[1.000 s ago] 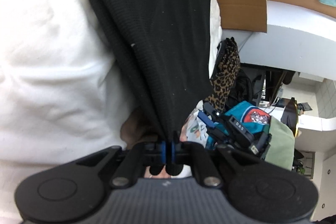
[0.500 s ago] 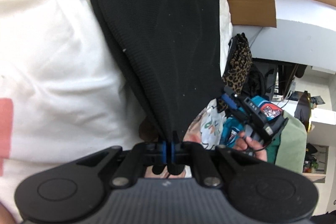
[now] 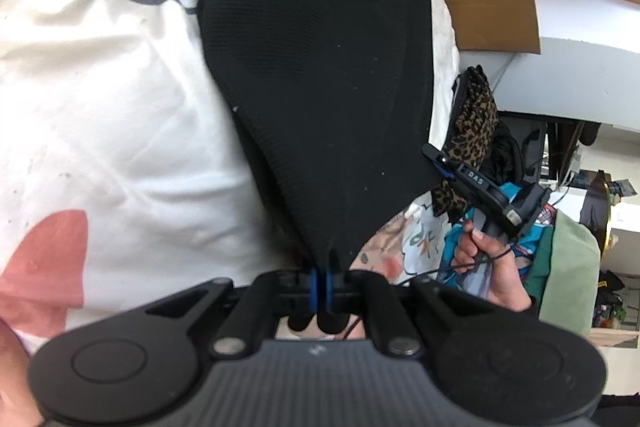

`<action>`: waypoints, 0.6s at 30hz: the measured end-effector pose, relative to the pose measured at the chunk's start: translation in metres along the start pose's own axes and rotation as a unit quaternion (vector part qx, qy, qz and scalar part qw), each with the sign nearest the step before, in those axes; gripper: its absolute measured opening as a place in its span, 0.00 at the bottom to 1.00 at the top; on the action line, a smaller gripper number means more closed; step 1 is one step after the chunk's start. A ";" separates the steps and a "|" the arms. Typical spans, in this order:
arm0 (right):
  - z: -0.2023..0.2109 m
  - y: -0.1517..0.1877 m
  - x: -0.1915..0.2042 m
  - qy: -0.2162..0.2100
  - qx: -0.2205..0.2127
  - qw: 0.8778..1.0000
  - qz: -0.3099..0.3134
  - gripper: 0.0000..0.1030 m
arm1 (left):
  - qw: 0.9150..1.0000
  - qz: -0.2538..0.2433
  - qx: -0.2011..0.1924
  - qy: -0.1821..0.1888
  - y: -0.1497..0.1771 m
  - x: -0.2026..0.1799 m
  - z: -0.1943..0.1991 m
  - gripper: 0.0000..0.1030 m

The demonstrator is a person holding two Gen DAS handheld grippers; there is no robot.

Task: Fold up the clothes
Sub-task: 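Lift the black shorts by the leg end with the left gripper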

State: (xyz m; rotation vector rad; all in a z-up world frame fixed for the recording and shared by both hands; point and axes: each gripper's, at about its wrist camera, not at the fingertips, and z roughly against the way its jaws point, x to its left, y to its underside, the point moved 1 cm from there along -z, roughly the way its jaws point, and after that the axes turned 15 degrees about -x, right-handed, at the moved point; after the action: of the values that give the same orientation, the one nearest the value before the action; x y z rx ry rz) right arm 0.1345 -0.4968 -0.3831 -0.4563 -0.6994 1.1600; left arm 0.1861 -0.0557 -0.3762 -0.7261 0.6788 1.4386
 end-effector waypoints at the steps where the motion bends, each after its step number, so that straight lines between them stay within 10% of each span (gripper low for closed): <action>1: -0.002 0.000 0.001 -0.004 0.003 1.000 0.002 0.30 | 1.000 0.000 0.000 -0.001 0.000 0.000 0.000 0.04; 10: -0.013 0.005 0.015 -0.020 0.028 0.999 0.008 0.26 | 1.000 -0.011 -0.016 -0.013 -0.009 -0.004 0.013 0.04; 14: -0.010 0.008 0.031 -0.026 0.046 0.998 0.043 0.03 | 1.000 -0.017 -0.021 -0.011 -0.015 -0.011 0.025 0.04; 18: -0.005 0.014 0.040 -0.038 0.053 0.997 0.037 0.03 | 0.999 -0.025 -0.026 -0.009 -0.022 -0.020 0.041 0.04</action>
State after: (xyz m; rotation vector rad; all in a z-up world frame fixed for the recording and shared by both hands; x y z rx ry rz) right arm 0.1376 -0.4539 -0.3849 -0.3519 -0.6867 1.2831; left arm 0.2070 -0.0360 -0.3338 -0.7655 0.6075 1.4192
